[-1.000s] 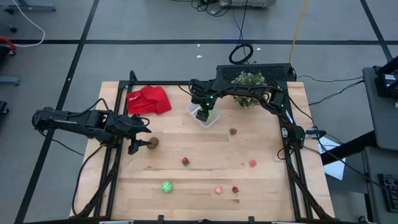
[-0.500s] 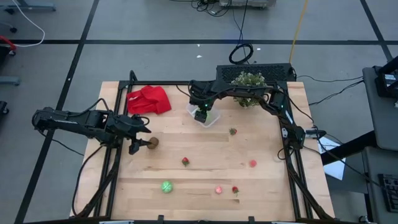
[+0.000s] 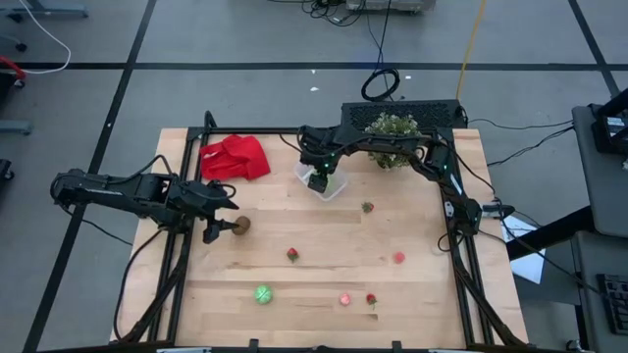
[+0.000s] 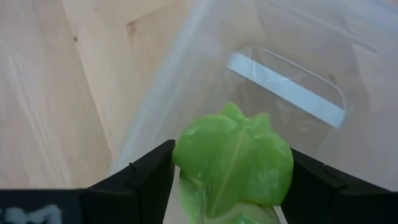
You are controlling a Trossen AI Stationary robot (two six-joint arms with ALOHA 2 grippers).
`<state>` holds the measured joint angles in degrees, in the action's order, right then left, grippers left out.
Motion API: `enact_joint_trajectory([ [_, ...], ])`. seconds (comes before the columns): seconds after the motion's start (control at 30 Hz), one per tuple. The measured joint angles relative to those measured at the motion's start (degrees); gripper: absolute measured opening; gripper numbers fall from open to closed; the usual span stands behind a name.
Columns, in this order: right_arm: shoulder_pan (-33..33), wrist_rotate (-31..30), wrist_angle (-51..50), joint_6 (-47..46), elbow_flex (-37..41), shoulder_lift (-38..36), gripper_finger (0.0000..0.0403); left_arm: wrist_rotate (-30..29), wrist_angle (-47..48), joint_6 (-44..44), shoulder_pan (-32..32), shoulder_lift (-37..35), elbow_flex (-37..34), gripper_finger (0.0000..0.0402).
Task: Pick and placing Produce into tupperware
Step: Put the green starfruit into the transparent bin
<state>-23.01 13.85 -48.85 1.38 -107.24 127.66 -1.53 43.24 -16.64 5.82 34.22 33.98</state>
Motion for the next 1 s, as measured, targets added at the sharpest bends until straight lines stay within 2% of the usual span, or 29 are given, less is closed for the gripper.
enact_joint_trajectory([
  [0.3,-0.57,0.00,-1.32,-0.59,0.00,0.00,0.0253,-0.01,0.00,0.00,0.00,0.01,0.00,0.0285],
  [1.0,0.25,-0.50,-1.27,0.86,0.00,-0.69,0.0254,-0.05,0.00,-0.02,0.00,0.01,0.00,0.0285],
])
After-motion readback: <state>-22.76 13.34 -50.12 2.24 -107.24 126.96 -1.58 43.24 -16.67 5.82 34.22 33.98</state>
